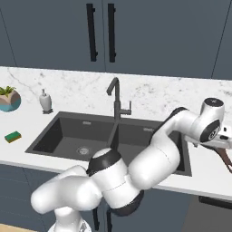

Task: Pick the pan and sponge and place them into the sink. Then turn on the water.

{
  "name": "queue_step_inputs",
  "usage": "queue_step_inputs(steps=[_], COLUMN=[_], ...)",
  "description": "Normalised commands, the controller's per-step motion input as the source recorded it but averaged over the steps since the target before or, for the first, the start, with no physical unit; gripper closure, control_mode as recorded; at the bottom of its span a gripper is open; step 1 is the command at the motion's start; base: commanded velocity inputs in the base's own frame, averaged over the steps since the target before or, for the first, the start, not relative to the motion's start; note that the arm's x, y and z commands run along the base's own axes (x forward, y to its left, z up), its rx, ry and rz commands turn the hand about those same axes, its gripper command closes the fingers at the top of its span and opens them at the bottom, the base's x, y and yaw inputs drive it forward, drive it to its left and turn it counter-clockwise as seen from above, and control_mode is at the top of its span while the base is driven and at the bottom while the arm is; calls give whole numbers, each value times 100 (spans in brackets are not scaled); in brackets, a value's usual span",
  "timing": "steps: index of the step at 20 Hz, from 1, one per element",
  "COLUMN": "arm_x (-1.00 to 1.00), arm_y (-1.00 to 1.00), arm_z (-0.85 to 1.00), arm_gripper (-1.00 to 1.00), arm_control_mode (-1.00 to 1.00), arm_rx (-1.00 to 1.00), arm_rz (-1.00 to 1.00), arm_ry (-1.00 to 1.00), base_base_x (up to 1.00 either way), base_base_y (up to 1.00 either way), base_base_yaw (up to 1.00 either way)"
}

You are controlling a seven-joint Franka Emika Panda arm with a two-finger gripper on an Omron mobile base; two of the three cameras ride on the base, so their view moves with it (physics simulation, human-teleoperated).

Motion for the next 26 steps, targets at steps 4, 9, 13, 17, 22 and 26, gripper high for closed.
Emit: queue_step_inputs(steps=[4, 9, 13, 17, 22, 26], arm_x=[4, 12, 14, 16, 20, 28], arm_y=[-32, -34, -37, -38, -39, -40], arm_z=[-31, -7, -15, -27, -31, -26], arm_gripper=[-100, -100, -100, -100, -100, -100], arm_control_mode=[-100, -100, -100, -100, -100, -100], arm_rx=[6, 3, 5, 5, 6, 7], arm_rz=[1, 1, 0, 0, 0, 0], arm_ry=[2, 0, 0, 0, 1, 0], base_base_x=[0, 0, 0, 0, 0, 0], base_base_y=[0, 0, 0, 0, 0, 0], base_base_yaw=[0, 0, 0, 0, 0, 0])
